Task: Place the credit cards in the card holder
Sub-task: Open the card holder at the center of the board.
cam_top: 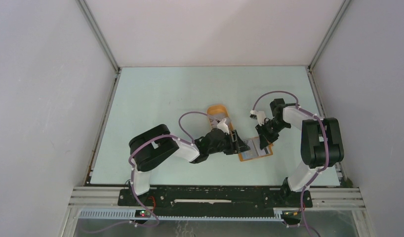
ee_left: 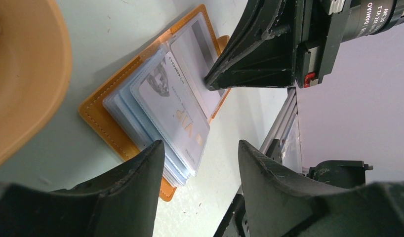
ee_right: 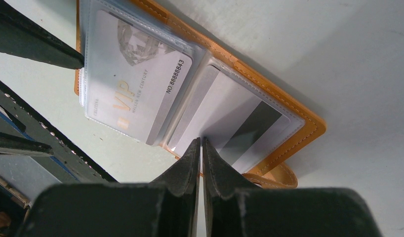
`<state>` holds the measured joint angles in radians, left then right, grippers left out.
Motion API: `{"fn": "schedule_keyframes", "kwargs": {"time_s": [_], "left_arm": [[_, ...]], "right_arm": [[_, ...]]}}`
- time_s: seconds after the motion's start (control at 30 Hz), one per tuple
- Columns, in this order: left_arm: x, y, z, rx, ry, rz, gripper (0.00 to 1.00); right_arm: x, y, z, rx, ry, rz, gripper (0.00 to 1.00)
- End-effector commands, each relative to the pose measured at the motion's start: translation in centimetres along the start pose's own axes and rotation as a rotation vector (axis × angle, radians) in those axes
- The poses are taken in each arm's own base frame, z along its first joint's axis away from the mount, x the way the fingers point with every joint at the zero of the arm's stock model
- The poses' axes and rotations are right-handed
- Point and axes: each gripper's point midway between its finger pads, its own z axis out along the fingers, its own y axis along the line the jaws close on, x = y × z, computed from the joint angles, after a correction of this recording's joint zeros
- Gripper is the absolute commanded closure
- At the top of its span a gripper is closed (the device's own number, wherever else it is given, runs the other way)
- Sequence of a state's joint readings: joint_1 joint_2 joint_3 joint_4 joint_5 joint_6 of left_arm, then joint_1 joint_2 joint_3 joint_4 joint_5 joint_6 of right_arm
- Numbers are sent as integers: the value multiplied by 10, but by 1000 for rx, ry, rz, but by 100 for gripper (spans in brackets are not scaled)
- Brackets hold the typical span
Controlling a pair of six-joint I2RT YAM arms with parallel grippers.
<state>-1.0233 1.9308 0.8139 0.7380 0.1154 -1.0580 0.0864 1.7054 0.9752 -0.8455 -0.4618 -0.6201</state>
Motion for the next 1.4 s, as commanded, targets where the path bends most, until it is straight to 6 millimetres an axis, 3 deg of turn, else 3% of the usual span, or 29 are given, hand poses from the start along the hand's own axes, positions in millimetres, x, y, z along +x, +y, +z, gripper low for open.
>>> {"fn": "schedule_keyframes", "kwargs": {"time_s": [0.0, 0.3, 0.67, 0.83, 1.0, 1.37], "left_arm": [[-17, -23, 3, 52, -38, -4, 38], [-17, -29, 11, 69, -26, -8, 38], [-27, -57, 21, 122, -8, 27, 38], [-30, -73, 31, 165, 17, 46, 38], [-31, -87, 45, 197, 50, 50, 38], [-24, -81, 78, 153, 125, 48, 38]], "right_arm": [[12, -15, 10, 50, 55, -15, 87], [11, -14, 9, 50, 51, -18, 87], [3, -8, 1, 39, 3, -29, 87], [-7, -3, -16, 30, -81, -36, 87], [-16, 1, -46, 7, -217, -22, 86], [-20, 19, -104, -45, -482, -70, 86]]}}
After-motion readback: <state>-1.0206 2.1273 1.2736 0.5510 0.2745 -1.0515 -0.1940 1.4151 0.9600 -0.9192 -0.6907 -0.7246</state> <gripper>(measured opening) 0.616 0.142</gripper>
